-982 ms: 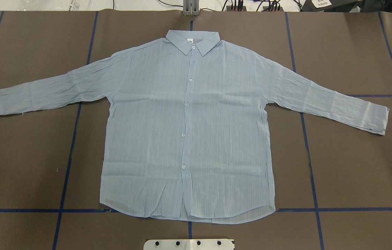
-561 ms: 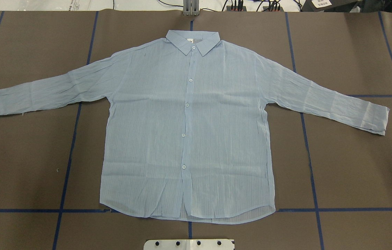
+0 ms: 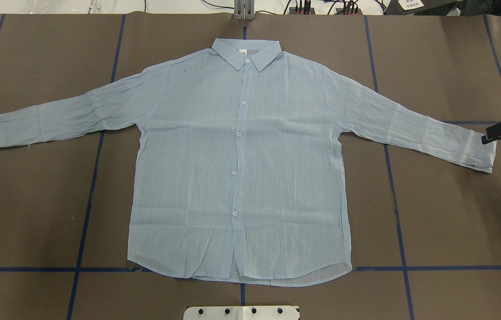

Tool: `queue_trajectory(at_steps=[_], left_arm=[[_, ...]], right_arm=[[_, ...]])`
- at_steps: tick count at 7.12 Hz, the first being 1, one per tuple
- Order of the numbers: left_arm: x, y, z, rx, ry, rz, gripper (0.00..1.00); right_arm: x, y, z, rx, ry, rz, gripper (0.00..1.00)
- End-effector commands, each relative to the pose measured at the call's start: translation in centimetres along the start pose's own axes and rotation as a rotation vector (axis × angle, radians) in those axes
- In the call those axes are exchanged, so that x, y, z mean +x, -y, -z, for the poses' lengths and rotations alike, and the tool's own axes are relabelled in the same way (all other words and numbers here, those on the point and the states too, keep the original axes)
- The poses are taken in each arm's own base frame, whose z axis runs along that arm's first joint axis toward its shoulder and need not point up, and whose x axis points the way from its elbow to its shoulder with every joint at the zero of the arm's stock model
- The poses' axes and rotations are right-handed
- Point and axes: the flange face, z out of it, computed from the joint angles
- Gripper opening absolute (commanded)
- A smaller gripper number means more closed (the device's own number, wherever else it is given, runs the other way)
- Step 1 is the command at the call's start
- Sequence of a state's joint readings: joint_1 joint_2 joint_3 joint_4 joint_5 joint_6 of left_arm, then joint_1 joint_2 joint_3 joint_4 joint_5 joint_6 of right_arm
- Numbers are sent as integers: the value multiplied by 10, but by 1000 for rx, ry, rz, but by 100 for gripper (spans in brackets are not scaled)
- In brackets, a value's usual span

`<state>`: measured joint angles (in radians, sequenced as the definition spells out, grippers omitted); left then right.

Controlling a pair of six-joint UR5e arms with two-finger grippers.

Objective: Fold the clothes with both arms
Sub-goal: 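Lower the right gripper to the cuff of the sleeve nearest it and grasp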

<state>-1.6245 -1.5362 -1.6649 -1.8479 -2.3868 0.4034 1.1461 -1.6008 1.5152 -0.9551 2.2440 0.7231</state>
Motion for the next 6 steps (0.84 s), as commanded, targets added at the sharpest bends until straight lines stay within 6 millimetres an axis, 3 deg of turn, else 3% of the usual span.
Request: queue_trajectory(at_steps=[1, 3, 6], left_arm=[[0, -1, 0, -1, -2, 2, 100], [-1, -2, -1, -3, -1, 4, 100], [-2, -3, -3, -6, -3, 7, 100]], right_arm=[[-4, -14, -27, -9, -18, -53, 88], [4, -22, -33, -25, -31, -65, 79], [9, -28, -39, -41, -40, -68, 74]])
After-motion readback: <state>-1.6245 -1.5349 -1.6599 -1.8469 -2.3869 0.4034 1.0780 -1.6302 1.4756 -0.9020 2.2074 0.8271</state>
